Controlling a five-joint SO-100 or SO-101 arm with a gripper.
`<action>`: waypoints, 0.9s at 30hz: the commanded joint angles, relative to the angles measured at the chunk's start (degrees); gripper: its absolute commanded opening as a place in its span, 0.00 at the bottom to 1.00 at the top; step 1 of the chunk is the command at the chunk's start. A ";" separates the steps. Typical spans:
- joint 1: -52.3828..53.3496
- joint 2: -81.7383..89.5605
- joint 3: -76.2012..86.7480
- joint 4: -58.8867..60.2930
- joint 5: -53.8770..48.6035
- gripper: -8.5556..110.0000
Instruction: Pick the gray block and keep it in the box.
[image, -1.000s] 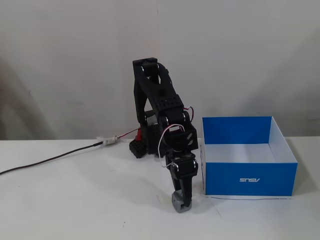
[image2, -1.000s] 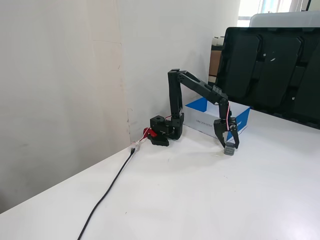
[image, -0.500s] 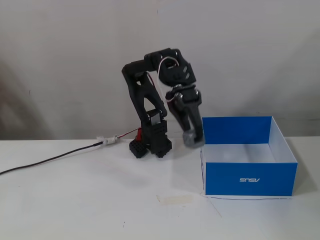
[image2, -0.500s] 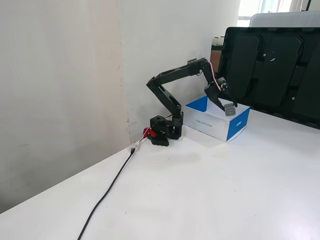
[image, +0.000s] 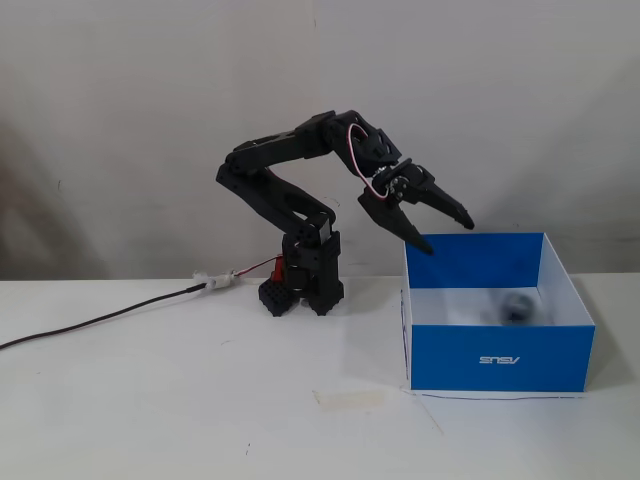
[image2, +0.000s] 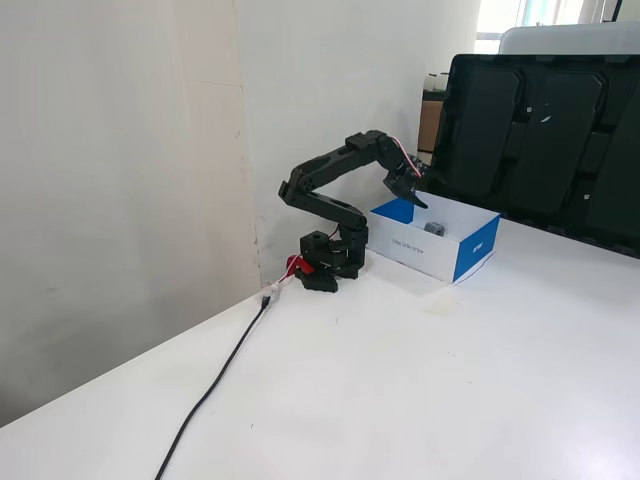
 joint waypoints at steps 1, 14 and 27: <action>8.17 -1.58 -3.25 -2.02 0.35 0.25; 59.85 -12.30 0.35 -10.81 -2.55 0.07; 62.40 30.23 35.95 -17.75 -11.51 0.07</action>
